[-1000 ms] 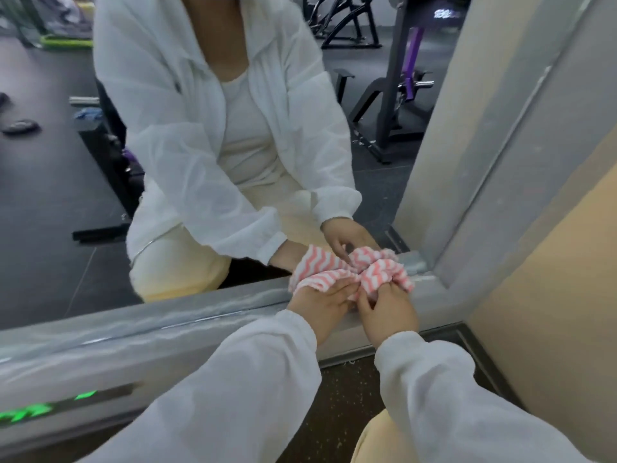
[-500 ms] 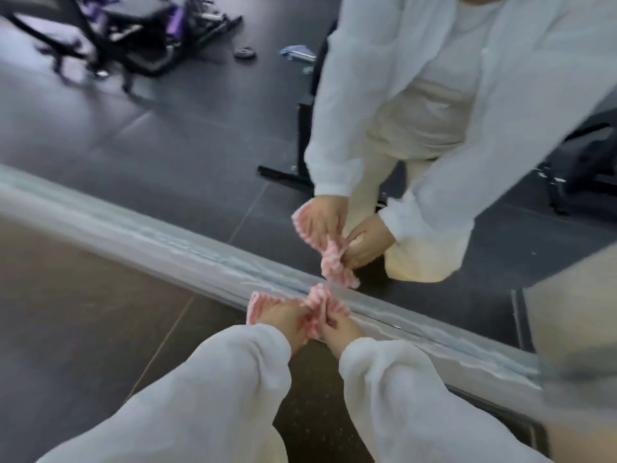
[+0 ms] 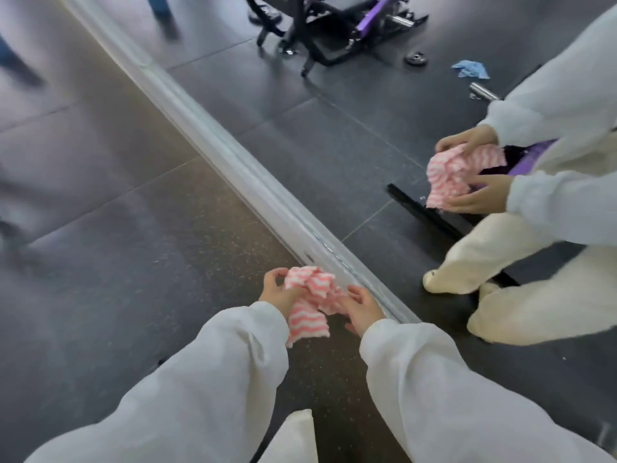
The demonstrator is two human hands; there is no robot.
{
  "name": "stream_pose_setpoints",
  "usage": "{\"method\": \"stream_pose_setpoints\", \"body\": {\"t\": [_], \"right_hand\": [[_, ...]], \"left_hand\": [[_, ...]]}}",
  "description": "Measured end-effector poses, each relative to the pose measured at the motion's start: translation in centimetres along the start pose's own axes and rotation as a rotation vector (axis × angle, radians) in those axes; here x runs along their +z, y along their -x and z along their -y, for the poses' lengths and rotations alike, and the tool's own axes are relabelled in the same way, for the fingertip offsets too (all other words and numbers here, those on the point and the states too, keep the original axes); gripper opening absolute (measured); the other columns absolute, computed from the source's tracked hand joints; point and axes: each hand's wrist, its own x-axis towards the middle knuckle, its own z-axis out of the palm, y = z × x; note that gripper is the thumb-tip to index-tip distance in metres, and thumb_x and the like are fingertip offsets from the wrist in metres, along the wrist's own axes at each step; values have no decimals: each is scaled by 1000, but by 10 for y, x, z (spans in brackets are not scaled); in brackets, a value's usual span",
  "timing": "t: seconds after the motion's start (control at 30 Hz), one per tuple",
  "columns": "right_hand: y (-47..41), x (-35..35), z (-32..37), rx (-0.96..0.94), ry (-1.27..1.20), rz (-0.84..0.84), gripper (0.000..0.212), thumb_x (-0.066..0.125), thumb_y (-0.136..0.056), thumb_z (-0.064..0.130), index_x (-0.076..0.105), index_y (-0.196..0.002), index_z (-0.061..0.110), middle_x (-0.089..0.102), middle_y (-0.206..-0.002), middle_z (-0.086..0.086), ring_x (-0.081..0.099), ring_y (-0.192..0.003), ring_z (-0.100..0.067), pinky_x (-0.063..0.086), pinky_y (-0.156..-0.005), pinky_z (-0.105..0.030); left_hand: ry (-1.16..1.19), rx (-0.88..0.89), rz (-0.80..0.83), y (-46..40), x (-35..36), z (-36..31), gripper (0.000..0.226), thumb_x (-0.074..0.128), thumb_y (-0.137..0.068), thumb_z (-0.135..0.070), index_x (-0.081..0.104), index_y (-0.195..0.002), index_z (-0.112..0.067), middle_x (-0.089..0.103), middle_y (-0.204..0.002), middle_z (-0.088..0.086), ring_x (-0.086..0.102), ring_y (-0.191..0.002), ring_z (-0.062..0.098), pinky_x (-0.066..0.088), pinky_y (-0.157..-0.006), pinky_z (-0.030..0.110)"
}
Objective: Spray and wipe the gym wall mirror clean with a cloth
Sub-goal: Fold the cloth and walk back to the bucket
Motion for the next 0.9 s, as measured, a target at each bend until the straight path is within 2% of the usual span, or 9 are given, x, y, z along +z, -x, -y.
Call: {"method": "stream_pose_setpoints", "body": {"t": [0.13, 0.23, 0.33, 0.47, 0.6, 0.67, 0.73, 0.8, 0.9], "right_hand": [[10, 37, 64, 35, -37, 40, 19, 58, -92, 31, 54, -105, 17, 63, -101, -6, 61, -101, -26, 49, -96, -42], [16, 72, 112, 23, -39, 126, 14, 61, -91, 26, 57, -87, 13, 64, -89, -8, 63, -92, -26, 52, -89, -38], [18, 95, 141, 39, -48, 220, 19, 62, -91, 25, 62, -78, 11, 67, -81, -9, 65, -82, -23, 52, -79, -33], [17, 144, 181, 58, -22, 363, 23, 56, -94, 32, 70, -100, 14, 72, -99, -8, 67, -90, -22, 52, -89, -38], [3, 188, 225, -35, 120, 474, 13, 53, -95, 36, 62, -105, 36, 62, -121, 1, 58, -114, -27, 42, -104, -48], [-2, 200, 247, -127, 265, 495, 18, 53, -96, 33, 54, -112, 39, 57, -116, 5, 54, -116, -23, 40, -105, -42], [-15, 218, 277, -203, 336, 537, 29, 55, -95, 29, 49, -123, 36, 57, -115, 6, 55, -106, -15, 45, -93, -30], [-37, 242, 310, -258, 395, 545, 33, 57, -94, 27, 51, -125, 33, 58, -120, 4, 53, -98, -10, 44, -85, -24], [-69, 284, 366, -297, 539, 526, 35, 57, -93, 29, 53, -128, 25, 57, -127, -2, 53, -106, -16, 42, -94, -32]], "left_hand": [[195, -69, -4, 15, -61, -37, 57, 67, -73, -27, 52, -127, -17, 63, -117, 14, 66, -96, 26, 53, -85, 37], [355, -142, -88, 26, -107, -61, 36, 58, -90, -27, 56, -122, -11, 63, -115, 15, 62, -97, 27, 50, -80, 36], [464, -196, -153, 25, -131, -70, 43, 49, -95, -39, 53, -128, -10, 60, -121, 14, 59, -103, 29, 49, -83, 39], [637, -300, -147, 17, -167, -84, 60, 56, -88, -52, 58, -125, -5, 63, -122, 12, 58, -113, 33, 40, -105, 45], [554, -304, -142, -2, -201, -103, 44, 57, -91, -38, 58, -121, -7, 62, -120, 15, 57, -112, 37, 42, -102, 46], [515, -334, -107, -16, -214, -115, 34, 58, -89, -39, 62, -108, -11, 64, -108, 13, 58, -108, 32, 41, -104, 48], [517, -297, -118, -38, -236, -136, 23, 54, -93, -33, 61, -98, -11, 63, -100, 11, 58, -106, 29, 40, -104, 46], [504, -276, -175, -71, -263, -159, 20, 52, -96, -24, 63, -104, -9, 65, -100, 12, 60, -98, 30, 45, -96, 44], [522, -219, -273, -116, -309, -193, 33, 37, -97, -1, 61, -120, -4, 64, -104, 13, 59, -92, 30, 47, -84, 42]]}}
